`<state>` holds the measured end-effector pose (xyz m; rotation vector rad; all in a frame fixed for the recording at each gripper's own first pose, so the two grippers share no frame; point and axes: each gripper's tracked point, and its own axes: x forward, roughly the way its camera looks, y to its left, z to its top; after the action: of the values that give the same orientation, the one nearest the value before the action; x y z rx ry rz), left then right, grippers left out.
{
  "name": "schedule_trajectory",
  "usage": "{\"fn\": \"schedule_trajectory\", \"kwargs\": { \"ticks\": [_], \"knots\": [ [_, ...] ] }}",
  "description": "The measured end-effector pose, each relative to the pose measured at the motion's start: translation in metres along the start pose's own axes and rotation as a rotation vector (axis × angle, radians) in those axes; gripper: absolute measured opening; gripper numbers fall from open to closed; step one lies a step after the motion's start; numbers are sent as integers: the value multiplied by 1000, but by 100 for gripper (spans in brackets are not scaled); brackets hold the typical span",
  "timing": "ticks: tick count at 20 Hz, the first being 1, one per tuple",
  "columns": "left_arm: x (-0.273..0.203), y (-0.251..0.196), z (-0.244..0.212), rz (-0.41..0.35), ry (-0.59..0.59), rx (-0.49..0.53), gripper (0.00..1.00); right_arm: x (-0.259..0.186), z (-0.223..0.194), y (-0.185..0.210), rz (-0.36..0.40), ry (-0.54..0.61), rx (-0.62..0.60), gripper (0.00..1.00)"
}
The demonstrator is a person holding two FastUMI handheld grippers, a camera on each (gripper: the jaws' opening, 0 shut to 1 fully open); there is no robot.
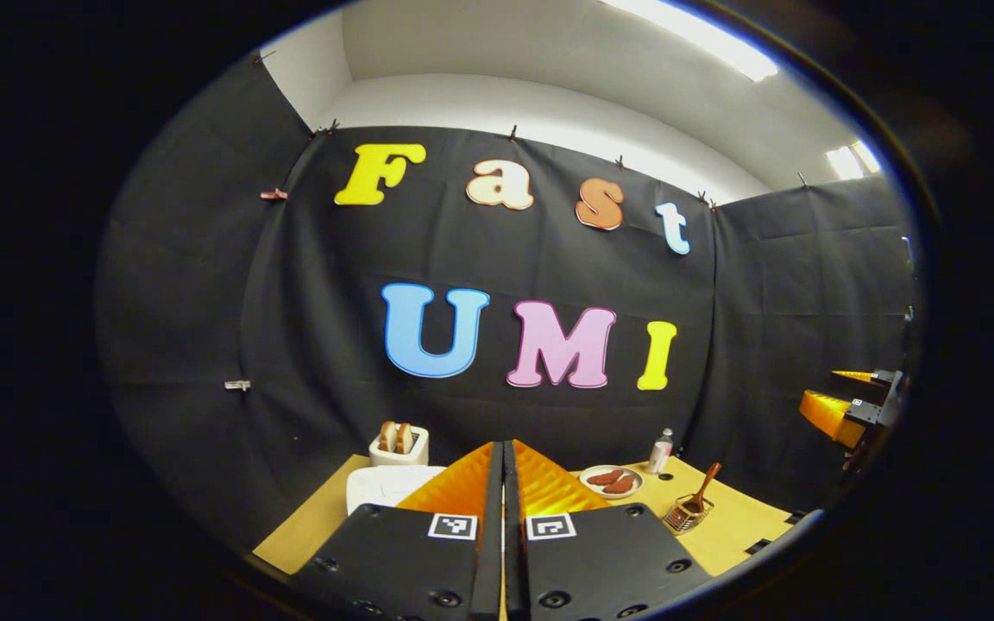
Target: Close the left gripper, press the button to open the rice cooker; take a wooden spoon from the chopstick holder with the right hand, scoop a spoonful of rice and pour it into the rice cooker, then put the wooden spoon back into the chopstick holder.
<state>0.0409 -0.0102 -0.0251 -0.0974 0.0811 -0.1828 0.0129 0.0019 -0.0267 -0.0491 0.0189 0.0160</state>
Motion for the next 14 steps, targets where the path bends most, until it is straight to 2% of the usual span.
{"fn": "schedule_trajectory", "kwargs": {
  "ticks": [5,8,11,14],
  "knots": [
    [54,41,-77,-28,308,-143,6,-3,-6,-12,-21,15,-29,98],
    [78,68,-120,-63,497,-158,6,-8,-8,-24,-50,26,-42,98],
    [99,95,-144,-60,610,-187,6,-12,-13,-32,-76,39,-41,98],
    [114,97,-172,-80,708,-212,6,-18,-19,-38,-98,56,-54,98]
  ]
}}
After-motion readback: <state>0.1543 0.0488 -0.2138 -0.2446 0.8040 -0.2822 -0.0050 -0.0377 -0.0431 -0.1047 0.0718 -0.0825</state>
